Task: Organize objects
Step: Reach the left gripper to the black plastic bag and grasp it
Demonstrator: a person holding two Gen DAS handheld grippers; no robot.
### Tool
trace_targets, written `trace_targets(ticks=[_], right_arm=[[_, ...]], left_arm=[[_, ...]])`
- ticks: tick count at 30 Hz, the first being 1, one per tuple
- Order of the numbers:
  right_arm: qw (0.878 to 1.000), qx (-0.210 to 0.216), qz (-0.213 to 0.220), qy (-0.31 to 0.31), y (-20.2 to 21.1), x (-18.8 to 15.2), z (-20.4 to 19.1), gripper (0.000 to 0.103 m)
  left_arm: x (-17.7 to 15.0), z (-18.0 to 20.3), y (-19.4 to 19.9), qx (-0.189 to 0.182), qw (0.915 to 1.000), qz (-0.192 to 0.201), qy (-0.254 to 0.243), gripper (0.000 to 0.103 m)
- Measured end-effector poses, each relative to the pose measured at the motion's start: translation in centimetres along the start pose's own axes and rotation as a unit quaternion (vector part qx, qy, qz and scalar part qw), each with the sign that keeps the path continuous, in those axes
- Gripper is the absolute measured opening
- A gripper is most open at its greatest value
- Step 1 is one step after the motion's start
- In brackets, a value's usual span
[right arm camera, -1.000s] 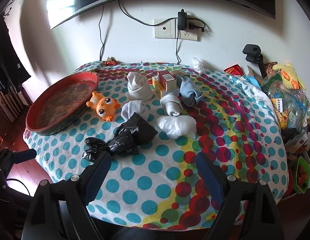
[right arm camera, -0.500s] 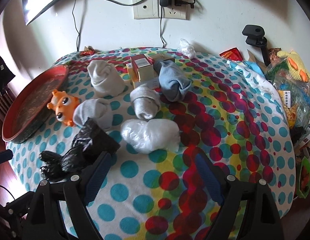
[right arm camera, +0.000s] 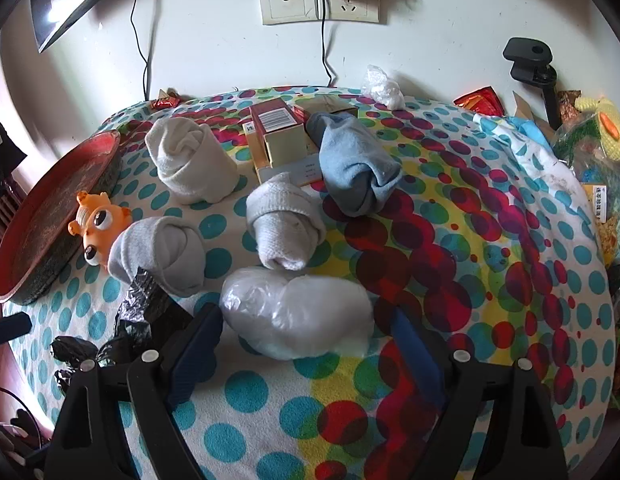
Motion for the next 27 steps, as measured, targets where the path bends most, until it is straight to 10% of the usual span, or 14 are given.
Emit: trace_targets(ticks=[14, 22, 27], right_arm=[[0.999, 0.037, 0.012, -0.021, 1.8, -1.1, 0.9, 0.042], [0.997, 0.054, 0.021, -0.047, 3.7, -2.3, 1.7, 0.043], [0.997, 0.056, 0.033, -0.047, 4.5, -2.5, 1.6, 0.043]], left_arm=[[0.6, 0.5, -1.7, -0.008, 0.9999, -0.013, -0.005, 0.103], [0.9, 1.0, -2.3, -0.015, 0.9997, -0.018, -0.008, 0.099], [1.0, 1.5, -2.7, -0.020, 0.9993, -0.027, -0.019, 0.065]])
Point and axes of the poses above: each gripper's, at about its wrist camera, not at the fingertips, and y roughly against the way its jaws point, z to its right, x to its top, the point moved 4 cm from there along -y, roughly the way its jaws point, and after that the axes turned 7 degrees about x, right-handed, at the moved point
